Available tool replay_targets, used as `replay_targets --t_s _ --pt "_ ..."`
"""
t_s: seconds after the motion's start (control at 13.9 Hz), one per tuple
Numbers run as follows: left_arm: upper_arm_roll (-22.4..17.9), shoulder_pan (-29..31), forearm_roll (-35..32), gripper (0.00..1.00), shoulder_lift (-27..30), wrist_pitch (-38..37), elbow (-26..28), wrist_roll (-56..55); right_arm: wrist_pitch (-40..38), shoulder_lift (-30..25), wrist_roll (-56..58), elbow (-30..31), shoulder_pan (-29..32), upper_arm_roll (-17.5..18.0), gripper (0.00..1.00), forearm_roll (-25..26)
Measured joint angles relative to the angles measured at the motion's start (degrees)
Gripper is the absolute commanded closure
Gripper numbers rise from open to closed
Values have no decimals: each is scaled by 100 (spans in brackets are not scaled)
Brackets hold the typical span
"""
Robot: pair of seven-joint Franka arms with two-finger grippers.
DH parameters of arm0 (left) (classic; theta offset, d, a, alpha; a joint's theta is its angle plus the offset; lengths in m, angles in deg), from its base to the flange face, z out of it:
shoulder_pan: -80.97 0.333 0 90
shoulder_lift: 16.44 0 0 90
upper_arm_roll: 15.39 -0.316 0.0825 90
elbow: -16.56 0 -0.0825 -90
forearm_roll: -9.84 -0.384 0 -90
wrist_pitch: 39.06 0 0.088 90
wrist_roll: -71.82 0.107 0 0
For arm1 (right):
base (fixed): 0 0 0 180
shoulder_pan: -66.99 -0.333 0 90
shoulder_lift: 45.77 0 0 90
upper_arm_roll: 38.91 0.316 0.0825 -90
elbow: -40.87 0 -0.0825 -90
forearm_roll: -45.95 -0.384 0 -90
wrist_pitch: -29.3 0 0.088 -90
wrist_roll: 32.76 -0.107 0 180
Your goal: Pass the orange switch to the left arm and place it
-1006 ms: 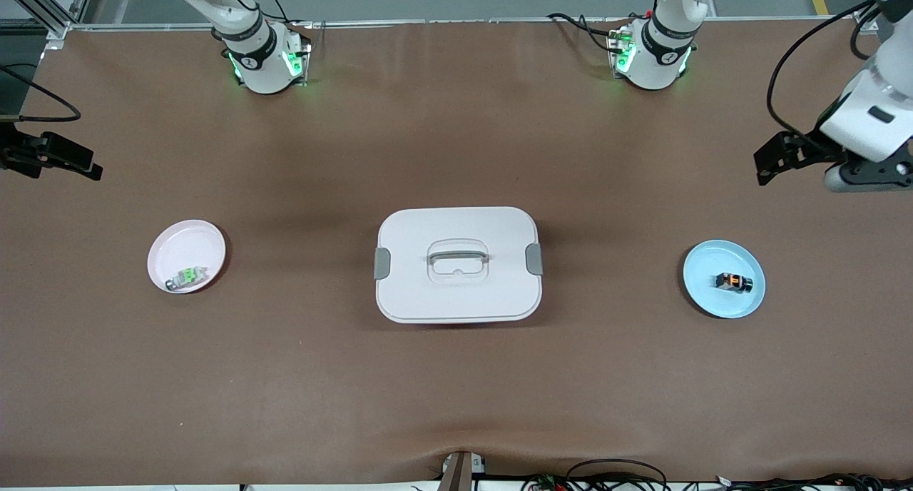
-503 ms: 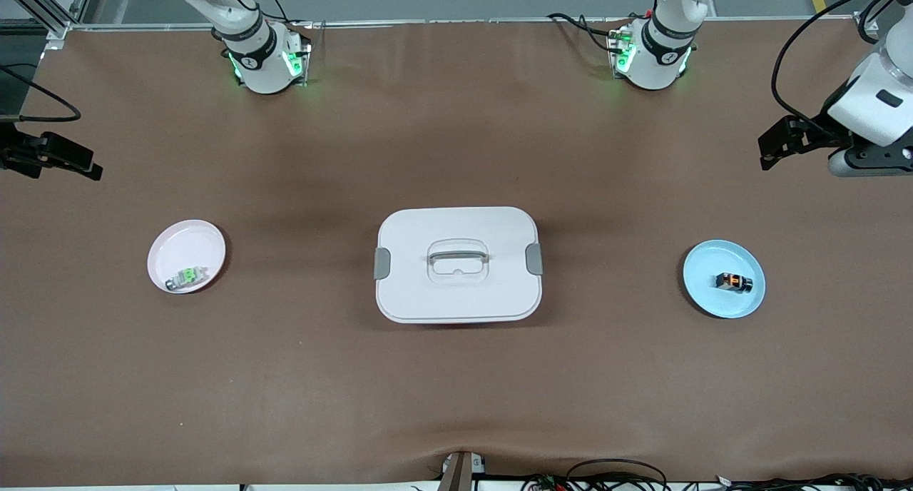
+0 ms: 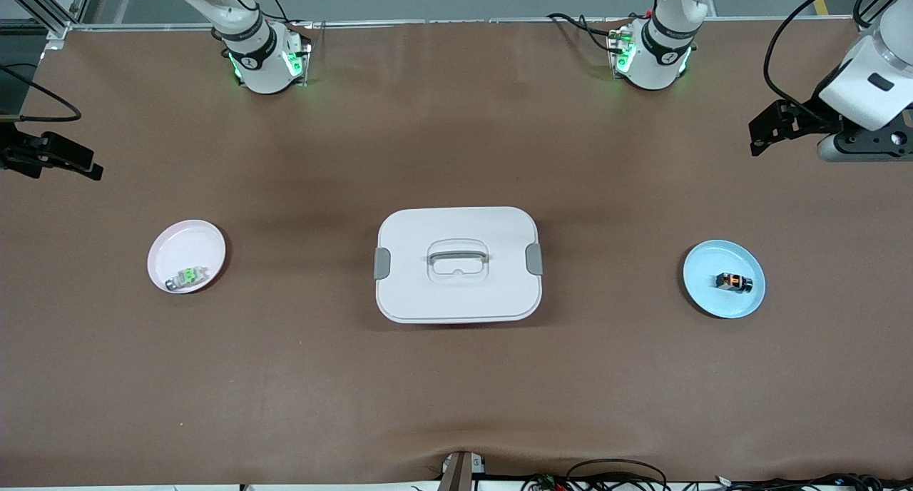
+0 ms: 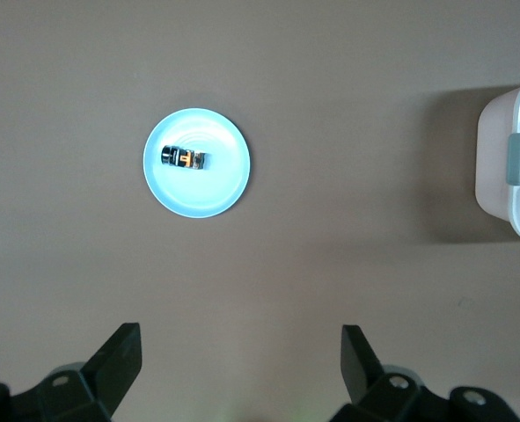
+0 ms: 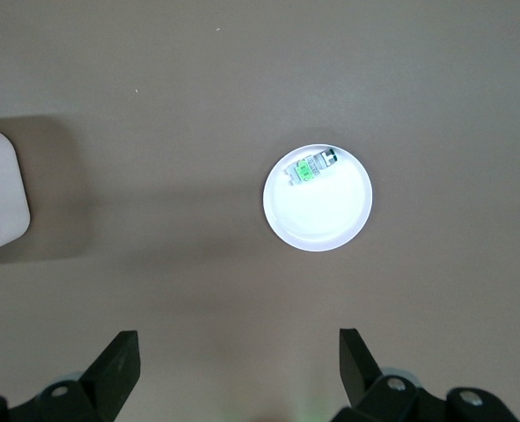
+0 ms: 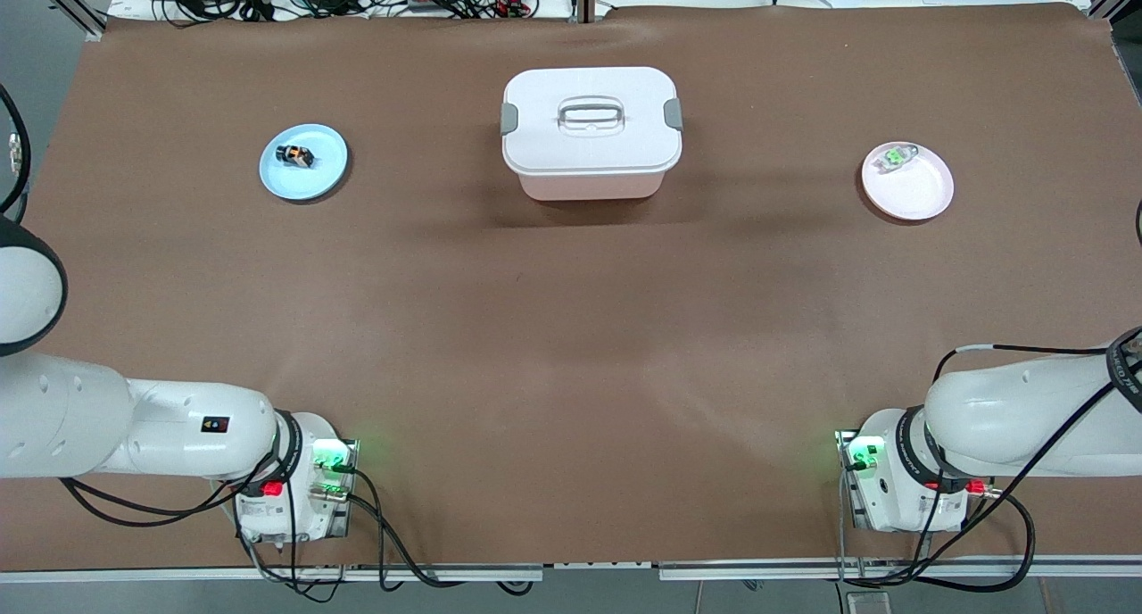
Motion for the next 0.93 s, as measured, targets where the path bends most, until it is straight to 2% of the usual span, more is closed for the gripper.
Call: replay_targets --t_s 0.93 --pt "-43 154 1 0 7 -85 12 11 -6 0 0 0 -25 14 0 3"
